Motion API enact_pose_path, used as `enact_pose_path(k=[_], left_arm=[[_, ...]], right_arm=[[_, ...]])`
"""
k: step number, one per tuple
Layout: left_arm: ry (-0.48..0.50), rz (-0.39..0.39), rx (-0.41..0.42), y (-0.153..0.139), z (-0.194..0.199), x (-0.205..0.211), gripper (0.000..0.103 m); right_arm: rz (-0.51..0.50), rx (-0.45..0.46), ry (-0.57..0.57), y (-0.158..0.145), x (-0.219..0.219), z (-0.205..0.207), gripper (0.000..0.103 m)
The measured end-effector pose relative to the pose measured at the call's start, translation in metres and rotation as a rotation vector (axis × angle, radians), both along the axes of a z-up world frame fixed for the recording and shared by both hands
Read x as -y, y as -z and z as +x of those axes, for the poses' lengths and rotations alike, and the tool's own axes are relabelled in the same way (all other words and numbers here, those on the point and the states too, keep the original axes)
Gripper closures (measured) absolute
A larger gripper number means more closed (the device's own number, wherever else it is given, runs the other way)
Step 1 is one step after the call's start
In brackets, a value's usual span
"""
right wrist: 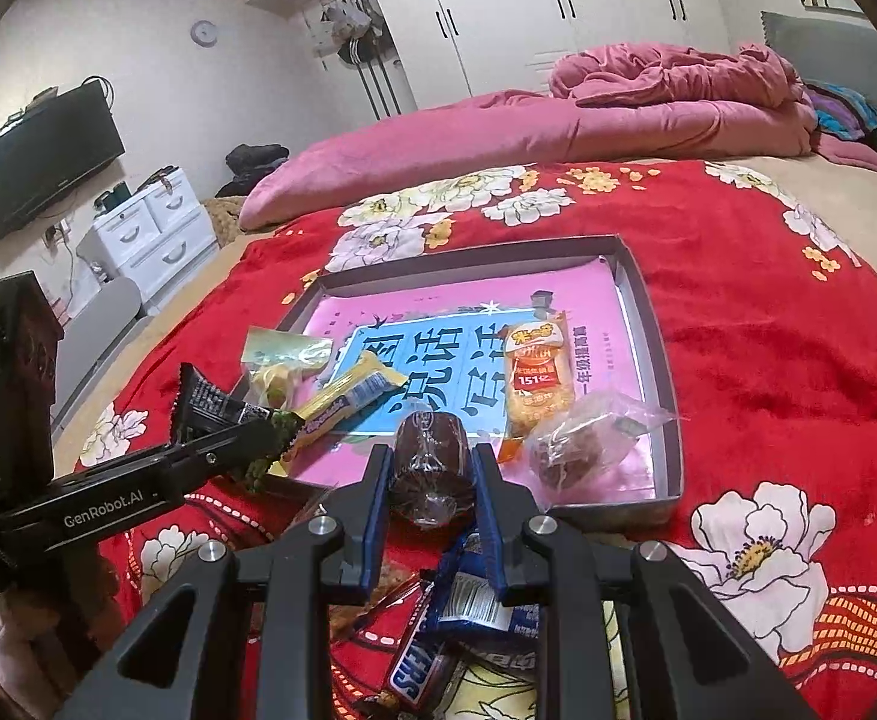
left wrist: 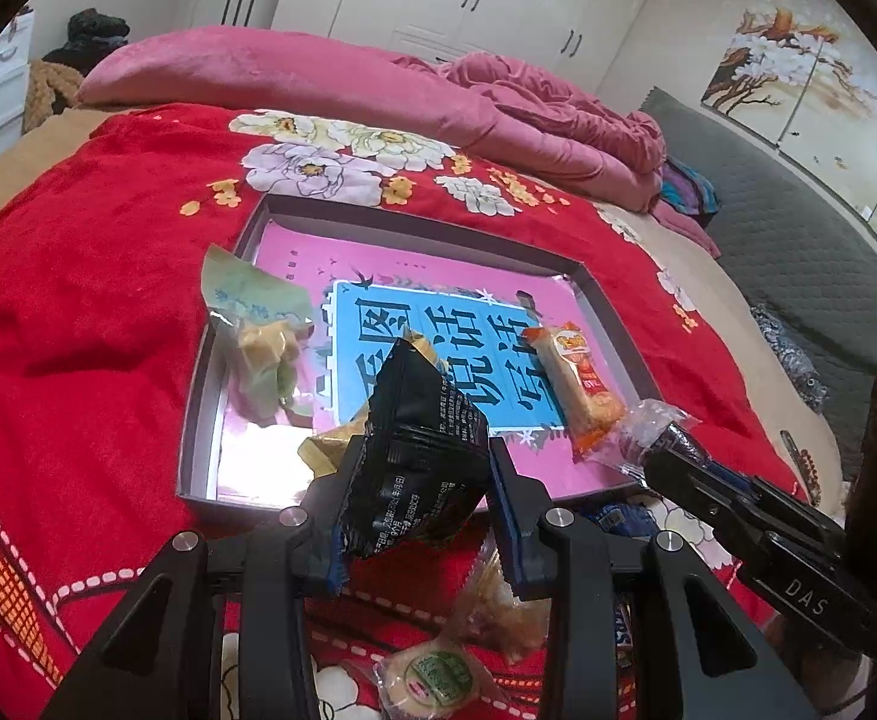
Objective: Organize snacks
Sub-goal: 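Carry the black bag over the tray with the left tool while the right carries the foil candy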
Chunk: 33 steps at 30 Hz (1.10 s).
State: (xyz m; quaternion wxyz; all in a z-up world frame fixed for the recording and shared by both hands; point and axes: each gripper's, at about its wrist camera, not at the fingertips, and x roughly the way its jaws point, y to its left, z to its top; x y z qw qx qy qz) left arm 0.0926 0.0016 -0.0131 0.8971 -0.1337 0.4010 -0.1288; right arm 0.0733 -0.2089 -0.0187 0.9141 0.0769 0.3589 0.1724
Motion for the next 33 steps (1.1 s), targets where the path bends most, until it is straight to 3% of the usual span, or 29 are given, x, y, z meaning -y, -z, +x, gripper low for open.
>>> enact_pose_path(k=[33], left_arm=[[0.049,0.033,-0.018,0.016,0.035,0.021,0.066]], right_arm=[[-0.024,-0.096,0.054,0.028,0.007,0.038,0.076]])
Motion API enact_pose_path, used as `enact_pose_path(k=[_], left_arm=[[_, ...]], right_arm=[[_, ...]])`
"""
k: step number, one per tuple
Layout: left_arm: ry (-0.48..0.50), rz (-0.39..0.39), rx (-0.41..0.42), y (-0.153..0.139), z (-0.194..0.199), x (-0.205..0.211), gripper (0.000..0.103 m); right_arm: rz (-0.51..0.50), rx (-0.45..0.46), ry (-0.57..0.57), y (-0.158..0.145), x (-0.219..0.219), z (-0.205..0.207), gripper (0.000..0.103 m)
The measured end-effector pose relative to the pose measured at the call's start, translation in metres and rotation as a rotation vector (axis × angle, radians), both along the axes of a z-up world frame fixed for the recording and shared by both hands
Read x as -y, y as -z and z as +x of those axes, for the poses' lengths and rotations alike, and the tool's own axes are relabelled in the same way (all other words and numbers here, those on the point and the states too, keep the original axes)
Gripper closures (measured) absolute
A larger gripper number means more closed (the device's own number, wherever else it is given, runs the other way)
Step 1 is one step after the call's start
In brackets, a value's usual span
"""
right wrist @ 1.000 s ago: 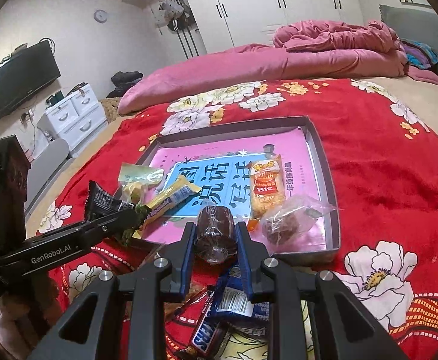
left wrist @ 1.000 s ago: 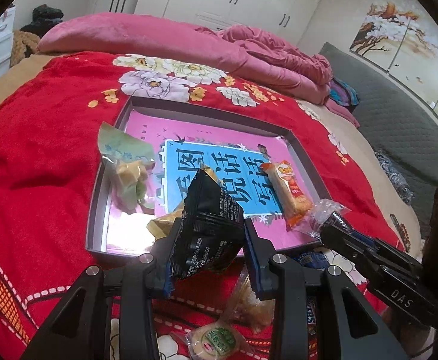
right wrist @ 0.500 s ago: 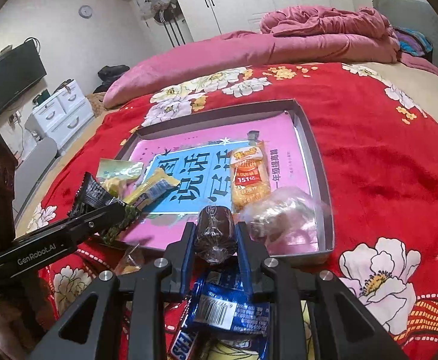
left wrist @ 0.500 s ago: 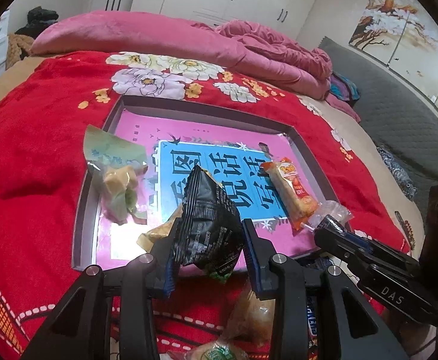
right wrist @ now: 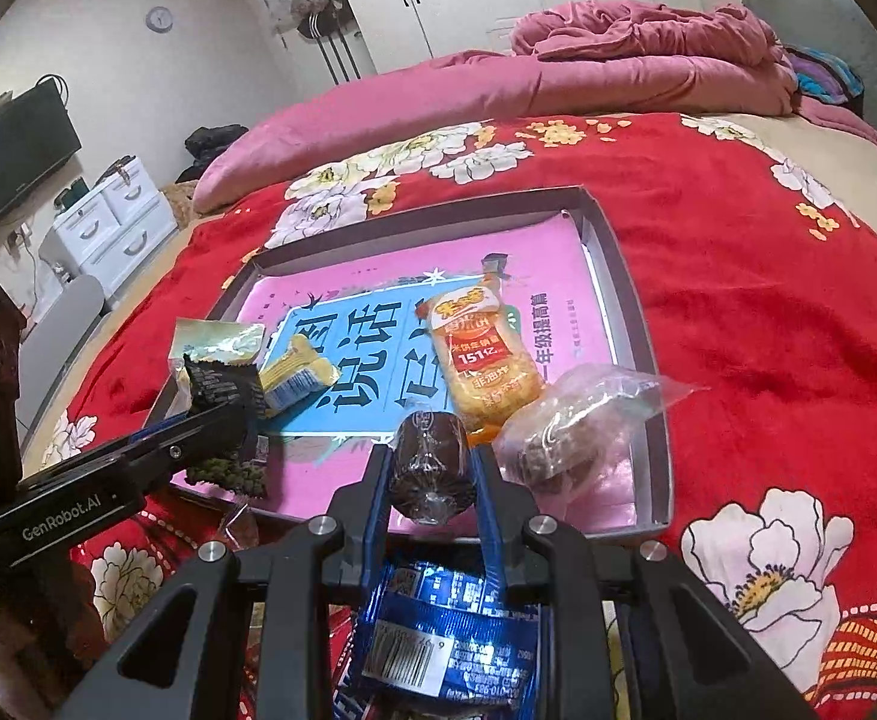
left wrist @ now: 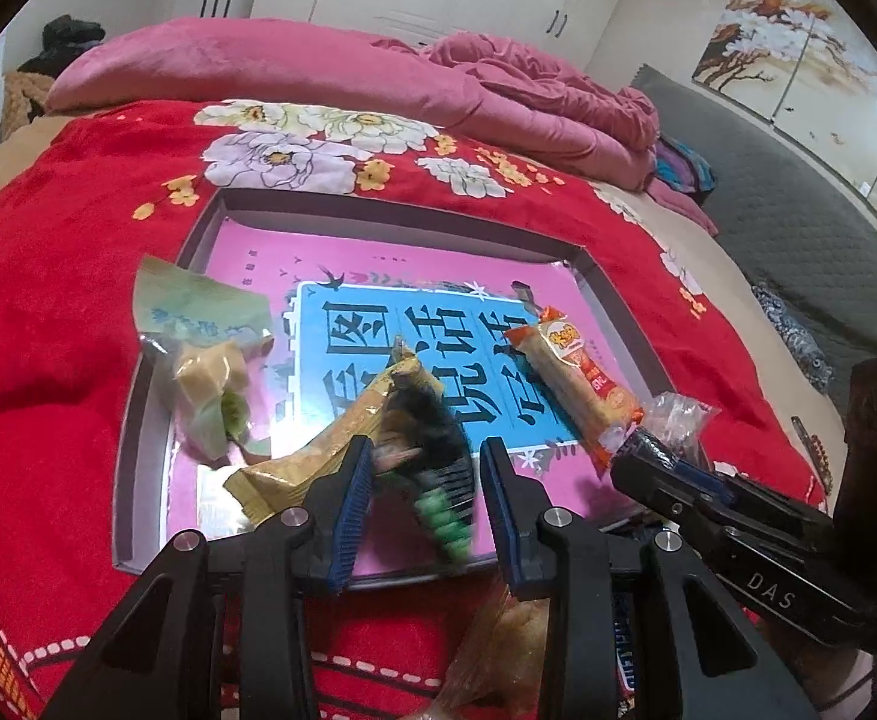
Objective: Organize snacks
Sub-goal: 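Carry the black bag over the tray with the left tool while the right carries the foil candy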
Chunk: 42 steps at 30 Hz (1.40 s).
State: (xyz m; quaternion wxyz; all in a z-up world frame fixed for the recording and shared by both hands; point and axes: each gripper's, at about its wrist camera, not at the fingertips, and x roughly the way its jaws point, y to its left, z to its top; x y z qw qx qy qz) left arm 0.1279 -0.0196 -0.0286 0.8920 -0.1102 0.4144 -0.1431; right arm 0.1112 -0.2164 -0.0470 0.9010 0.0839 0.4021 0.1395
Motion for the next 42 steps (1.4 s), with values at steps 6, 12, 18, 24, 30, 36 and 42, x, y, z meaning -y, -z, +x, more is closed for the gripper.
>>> enact_pose_path(k=[6,12,18,24,30,36,42], left_arm=[[0.008,0.000,-0.016,0.005,0.005,0.003,0.066],[0.019,-0.006,-0.023,0.007,0.009,0.006,0.067],[0.035,-0.018,-0.022,0.008,0.012,0.009,0.070],[0.052,-0.015,-0.021,0.009,0.013,0.013,0.071],[0.050,-0.018,-0.025,0.008,0.013,0.012,0.071],[0.050,-0.022,-0.030,0.008,0.014,0.011,0.071],[0.047,-0.020,-0.034,0.009,0.014,0.010,0.071]], right_arm=[[-0.006,-0.003,-0.012,0.002,-0.005,0.003,0.076],[-0.010,0.005,-0.020,0.001,-0.007,0.004,0.076],[-0.011,0.017,-0.039,0.000,-0.012,0.004,0.076],[-0.020,0.008,-0.059,0.002,-0.019,0.005,0.076],[-0.019,0.006,-0.052,0.003,-0.017,0.005,0.076],[-0.020,0.006,-0.040,0.002,-0.015,0.005,0.076],[-0.032,0.013,-0.034,0.000,-0.013,0.004,0.076]])
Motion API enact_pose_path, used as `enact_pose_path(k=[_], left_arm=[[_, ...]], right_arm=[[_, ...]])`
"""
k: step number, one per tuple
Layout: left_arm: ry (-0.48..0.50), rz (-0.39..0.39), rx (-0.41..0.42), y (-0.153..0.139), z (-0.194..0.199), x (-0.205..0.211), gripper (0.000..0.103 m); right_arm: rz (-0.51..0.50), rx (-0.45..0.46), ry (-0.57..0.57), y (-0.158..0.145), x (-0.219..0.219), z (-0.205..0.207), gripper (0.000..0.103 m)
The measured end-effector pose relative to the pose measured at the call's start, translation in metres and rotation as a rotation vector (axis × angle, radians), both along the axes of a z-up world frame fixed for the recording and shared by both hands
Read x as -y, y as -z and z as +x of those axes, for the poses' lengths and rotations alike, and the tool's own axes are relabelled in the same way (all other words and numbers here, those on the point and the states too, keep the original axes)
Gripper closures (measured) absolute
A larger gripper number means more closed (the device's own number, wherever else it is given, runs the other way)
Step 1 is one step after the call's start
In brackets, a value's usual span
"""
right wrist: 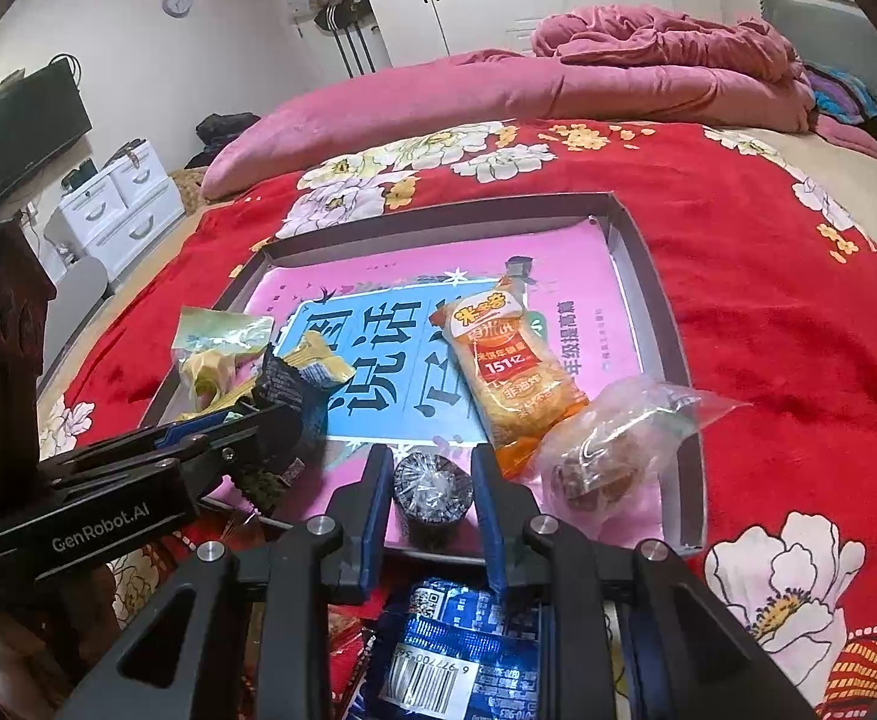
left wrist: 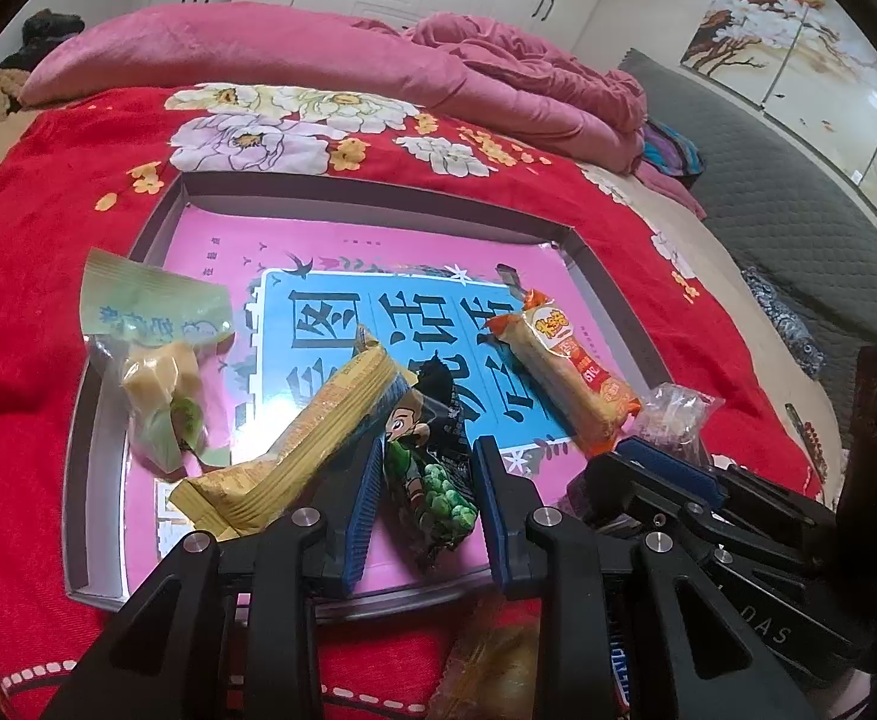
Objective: Organize snacks
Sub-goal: 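Carry the black bag over the tray with the left tool while the right carries the foil candy, then open the left tool to drop the black bag while the right releases the foil candy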
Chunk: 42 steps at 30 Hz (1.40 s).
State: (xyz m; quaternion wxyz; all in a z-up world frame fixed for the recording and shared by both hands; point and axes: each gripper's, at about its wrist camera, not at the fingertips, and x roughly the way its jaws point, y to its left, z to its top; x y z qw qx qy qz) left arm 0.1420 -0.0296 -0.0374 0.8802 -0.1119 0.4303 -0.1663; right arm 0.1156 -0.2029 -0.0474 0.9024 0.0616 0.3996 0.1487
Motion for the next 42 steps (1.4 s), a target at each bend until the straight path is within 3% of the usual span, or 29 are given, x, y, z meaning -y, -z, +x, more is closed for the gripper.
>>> enact_pose_path(k=[10,20,42], left_arm=[[-0.008,0.002,0.000,0.001,-0.001,-0.002,0.071],[-0.019,-0.004,0.002,-0.001,-0.001,-0.007,0.071],[-0.028,0.014,0.047,-0.012,-0.008,-0.010,0.039]], right_arm=[[-0.029,0.028,0.000,-0.005,-0.003,-0.002,0.075],[-0.017,0.039,0.024,-0.008,0.004,-0.003,0.067],[-0.054,0.073,0.032,-0.014,0.001,-0.007,0.050]])
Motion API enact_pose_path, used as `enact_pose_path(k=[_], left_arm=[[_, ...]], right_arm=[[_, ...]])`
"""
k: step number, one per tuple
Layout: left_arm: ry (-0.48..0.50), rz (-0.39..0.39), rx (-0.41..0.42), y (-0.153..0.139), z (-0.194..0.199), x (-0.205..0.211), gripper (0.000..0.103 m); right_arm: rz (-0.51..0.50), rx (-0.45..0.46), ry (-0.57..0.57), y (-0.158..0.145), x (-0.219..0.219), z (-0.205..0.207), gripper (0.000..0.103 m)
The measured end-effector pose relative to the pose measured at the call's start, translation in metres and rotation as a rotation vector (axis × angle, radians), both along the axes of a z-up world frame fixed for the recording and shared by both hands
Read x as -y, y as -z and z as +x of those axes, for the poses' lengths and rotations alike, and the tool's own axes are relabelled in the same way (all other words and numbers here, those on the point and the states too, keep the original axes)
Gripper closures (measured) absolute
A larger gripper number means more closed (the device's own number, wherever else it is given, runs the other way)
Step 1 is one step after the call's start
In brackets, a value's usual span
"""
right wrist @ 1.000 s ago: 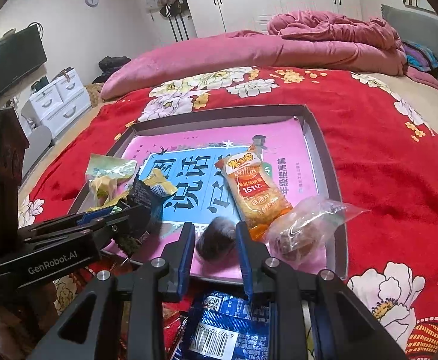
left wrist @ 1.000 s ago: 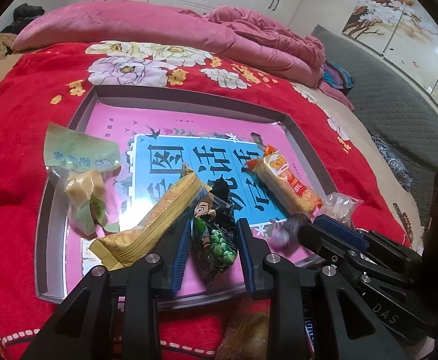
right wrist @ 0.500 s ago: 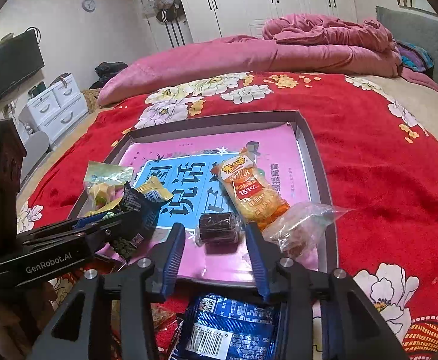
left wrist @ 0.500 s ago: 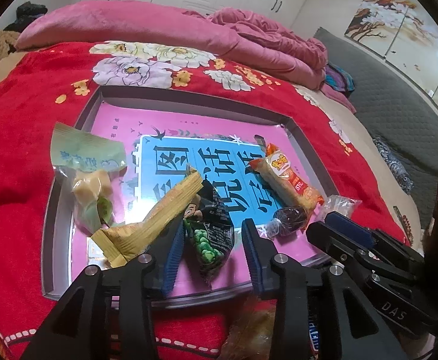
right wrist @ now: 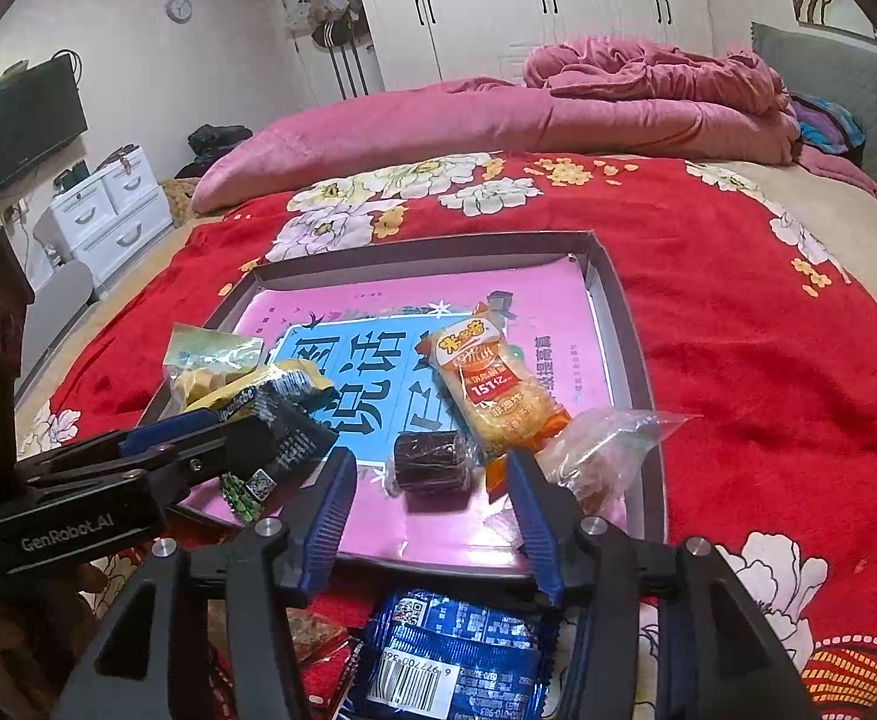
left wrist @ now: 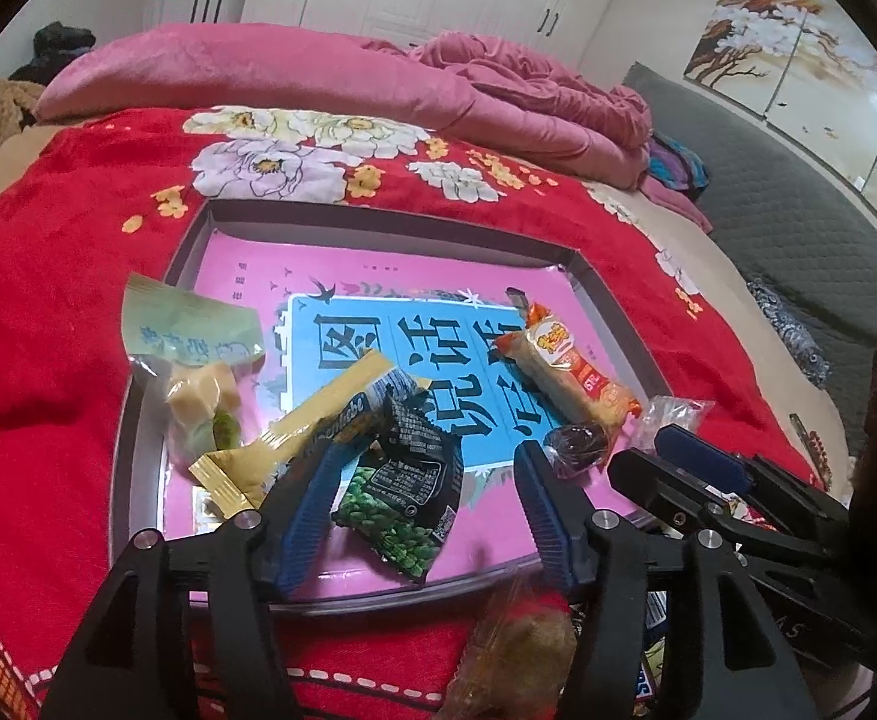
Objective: Organize snacks
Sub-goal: 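Open the left tool to drop the black bag while the right releases the foil candy, then withdraw both open tools from the tray toward the remaining snacks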
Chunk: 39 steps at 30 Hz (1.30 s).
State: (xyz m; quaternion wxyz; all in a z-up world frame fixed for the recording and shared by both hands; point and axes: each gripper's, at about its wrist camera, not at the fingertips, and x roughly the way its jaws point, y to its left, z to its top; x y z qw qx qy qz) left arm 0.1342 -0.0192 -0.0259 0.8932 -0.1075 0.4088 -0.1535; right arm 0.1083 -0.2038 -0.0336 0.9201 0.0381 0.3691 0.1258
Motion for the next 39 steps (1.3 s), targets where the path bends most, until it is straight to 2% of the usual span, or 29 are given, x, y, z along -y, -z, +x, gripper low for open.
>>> enact_pose_path(k=[6,16,27,39], left_arm=[[0.002,0.009,0.041,-0.008,-0.008,0.000,0.028],[-0.009,0.018,0.099,-0.021,-0.019,-0.003,0.025],[-0.034,0.003,0.082,-0.026,-0.030,-0.016,0.021],[-0.080,-0.019,0.062,-0.027,-0.042,-0.034,0.021]], right_arm=[[-0.001,0.036,0.004,-0.007,0.001,-0.004,0.044],[0.040,0.059,0.041,-0.012,0.015,-0.006,0.032],[0.062,0.098,0.053,-0.021,0.022,-0.014,0.023],[0.087,0.135,0.059,-0.031,0.030,-0.026,0.019]])
